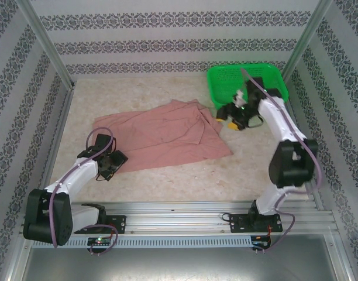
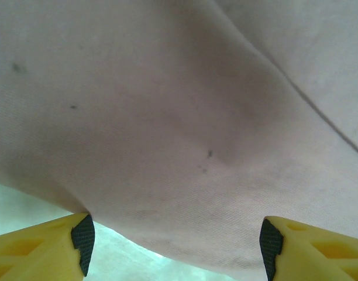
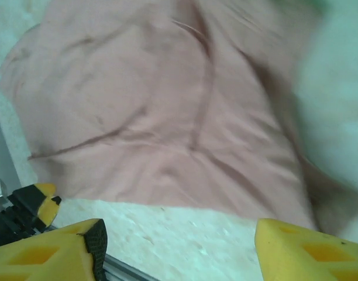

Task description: Fold and stack the t-shirts

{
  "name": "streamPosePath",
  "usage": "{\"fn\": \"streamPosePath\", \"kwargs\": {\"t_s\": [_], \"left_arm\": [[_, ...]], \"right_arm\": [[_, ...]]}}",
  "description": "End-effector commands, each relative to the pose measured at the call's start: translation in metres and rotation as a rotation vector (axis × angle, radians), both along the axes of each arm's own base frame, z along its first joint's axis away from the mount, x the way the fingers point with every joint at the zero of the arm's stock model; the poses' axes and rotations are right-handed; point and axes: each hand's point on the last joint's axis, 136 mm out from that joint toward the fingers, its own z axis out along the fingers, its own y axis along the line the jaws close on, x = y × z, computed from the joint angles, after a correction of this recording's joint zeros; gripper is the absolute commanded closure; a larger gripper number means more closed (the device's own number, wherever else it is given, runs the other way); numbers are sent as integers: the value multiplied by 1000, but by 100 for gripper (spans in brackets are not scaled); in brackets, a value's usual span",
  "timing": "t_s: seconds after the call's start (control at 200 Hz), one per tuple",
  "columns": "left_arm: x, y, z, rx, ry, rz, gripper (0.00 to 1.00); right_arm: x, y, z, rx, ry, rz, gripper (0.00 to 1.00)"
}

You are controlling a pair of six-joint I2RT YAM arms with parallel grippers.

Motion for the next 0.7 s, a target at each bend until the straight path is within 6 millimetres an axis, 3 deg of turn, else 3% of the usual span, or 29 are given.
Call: {"fn": "streamPosePath", "kwargs": {"t_s": [0.0,0.27,0.46,0.54,0.694], "left_arm": [[5,10,-6,19,-12,72,24],[7,20,-14,28,11,106,24],[2,29,-20,42,34,125,24],[-2,34,-25,39,47,139,24],[-9,42,-30,32,72,163,24]], "right_arm": [[-23,-27,-58,-51,123,-77,32],[-22,-17,-88,19,79,-36,32],[-25,-5,-101,12,100,27,40],[-28,-3,-106,-12,117,53,49],[-38,-6,-113,-39,159,56,79]]}}
